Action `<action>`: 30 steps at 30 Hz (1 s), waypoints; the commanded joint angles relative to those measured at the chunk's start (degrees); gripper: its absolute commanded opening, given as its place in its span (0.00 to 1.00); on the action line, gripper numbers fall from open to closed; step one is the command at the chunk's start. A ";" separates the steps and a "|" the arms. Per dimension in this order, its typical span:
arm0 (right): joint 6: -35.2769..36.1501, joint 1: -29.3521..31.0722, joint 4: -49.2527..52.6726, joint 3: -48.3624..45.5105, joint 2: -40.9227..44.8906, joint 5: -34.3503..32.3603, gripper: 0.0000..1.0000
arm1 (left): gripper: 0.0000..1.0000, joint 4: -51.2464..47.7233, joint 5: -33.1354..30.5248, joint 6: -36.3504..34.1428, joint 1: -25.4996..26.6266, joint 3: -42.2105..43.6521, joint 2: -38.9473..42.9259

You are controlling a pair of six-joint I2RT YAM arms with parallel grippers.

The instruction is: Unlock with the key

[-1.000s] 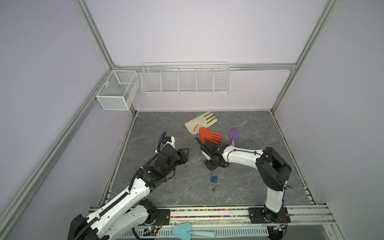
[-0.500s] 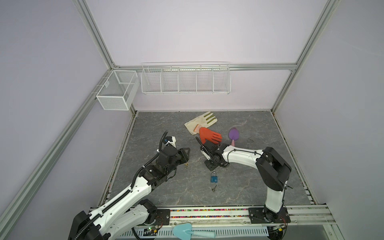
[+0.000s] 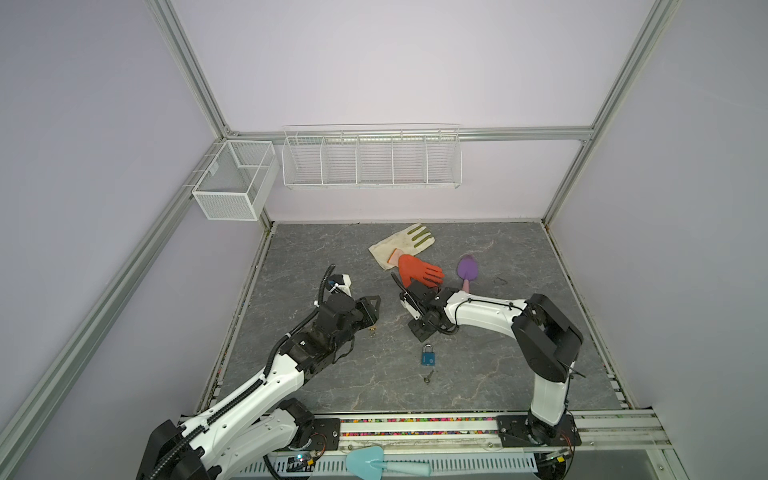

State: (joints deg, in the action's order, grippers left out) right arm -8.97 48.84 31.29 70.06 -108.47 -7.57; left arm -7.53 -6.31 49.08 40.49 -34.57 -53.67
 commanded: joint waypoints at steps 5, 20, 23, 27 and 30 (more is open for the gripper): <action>-1.34 -0.57 -2.80 -3.62 6.57 2.24 0.06 | 0.46 4.86 1.71 5.89 -0.32 2.54 0.78; -8.56 -0.76 -5.18 -9.28 23.91 5.95 0.06 | 0.46 18.41 8.87 18.83 0.18 4.07 -2.17; -11.00 -0.83 -5.72 -9.46 28.11 6.87 0.06 | 0.46 22.02 8.56 19.28 1.69 3.32 -3.48; -12.74 -0.41 -5.40 -8.15 32.54 7.26 0.06 | 0.47 21.91 7.31 17.54 4.93 -0.13 -5.79; -14.24 -0.39 -6.62 -8.14 35.69 7.69 0.07 | 0.47 25.95 7.39 17.72 6.44 -0.74 -7.33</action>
State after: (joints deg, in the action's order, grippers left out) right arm -20.58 48.38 26.09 61.49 -75.24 -1.19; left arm 13.02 1.39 65.93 45.82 -33.15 -60.10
